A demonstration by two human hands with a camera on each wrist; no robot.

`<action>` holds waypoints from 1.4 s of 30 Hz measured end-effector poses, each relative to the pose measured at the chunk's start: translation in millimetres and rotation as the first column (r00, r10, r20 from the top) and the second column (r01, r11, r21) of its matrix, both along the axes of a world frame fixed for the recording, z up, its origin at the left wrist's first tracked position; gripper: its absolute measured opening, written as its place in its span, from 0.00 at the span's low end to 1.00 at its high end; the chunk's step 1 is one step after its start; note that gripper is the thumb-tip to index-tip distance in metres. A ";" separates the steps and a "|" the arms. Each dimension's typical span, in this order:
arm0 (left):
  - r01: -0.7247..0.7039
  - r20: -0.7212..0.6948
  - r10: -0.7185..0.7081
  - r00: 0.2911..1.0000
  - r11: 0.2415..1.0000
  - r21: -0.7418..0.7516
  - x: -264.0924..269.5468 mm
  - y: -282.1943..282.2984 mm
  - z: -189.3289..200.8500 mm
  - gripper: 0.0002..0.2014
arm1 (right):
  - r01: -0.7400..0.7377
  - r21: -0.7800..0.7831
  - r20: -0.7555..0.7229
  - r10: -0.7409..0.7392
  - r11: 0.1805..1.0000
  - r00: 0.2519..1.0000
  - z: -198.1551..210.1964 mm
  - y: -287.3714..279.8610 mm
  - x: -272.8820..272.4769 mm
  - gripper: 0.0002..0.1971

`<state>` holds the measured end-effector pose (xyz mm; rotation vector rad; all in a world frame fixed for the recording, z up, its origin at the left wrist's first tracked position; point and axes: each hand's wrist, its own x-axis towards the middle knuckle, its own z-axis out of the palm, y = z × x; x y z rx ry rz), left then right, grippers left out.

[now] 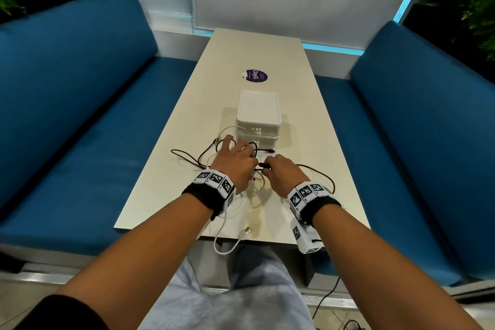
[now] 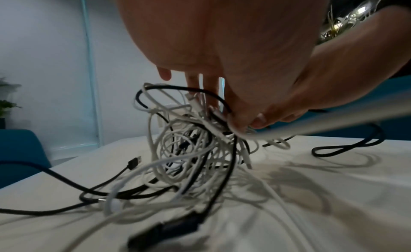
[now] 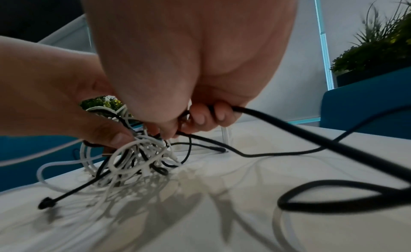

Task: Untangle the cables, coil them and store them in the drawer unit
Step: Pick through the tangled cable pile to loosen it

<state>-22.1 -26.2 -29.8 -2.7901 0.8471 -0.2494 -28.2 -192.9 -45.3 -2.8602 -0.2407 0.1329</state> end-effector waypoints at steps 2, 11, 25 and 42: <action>-0.039 -0.010 0.039 0.999 0.999 0.007 -1.1 -0.9 1.7 0.20 | -0.003 0.007 0.005 0.003 1.000 1.000 3.2 -2.5 2.2 0.12; -0.103 0.034 0.100 0.994 0.992 0.074 -0.7 9.5 8.2 0.19 | 0.043 -0.015 0.022 -0.043 0.999 0.999 17.7 -32.7 8.7 0.13; -0.024 -0.171 0.007 0.985 0.995 -0.097 -12.7 -22.3 -6.1 0.18 | 0.235 -0.128 0.044 -0.232 0.963 0.972 3.8 -54.4 -21.1 0.08; -0.078 -0.146 0.066 0.987 0.994 -0.077 -15.0 -25.3 -24.5 0.13 | 0.130 0.240 0.026 -0.140 0.962 0.990 -6.9 -1.5 -23.5 0.14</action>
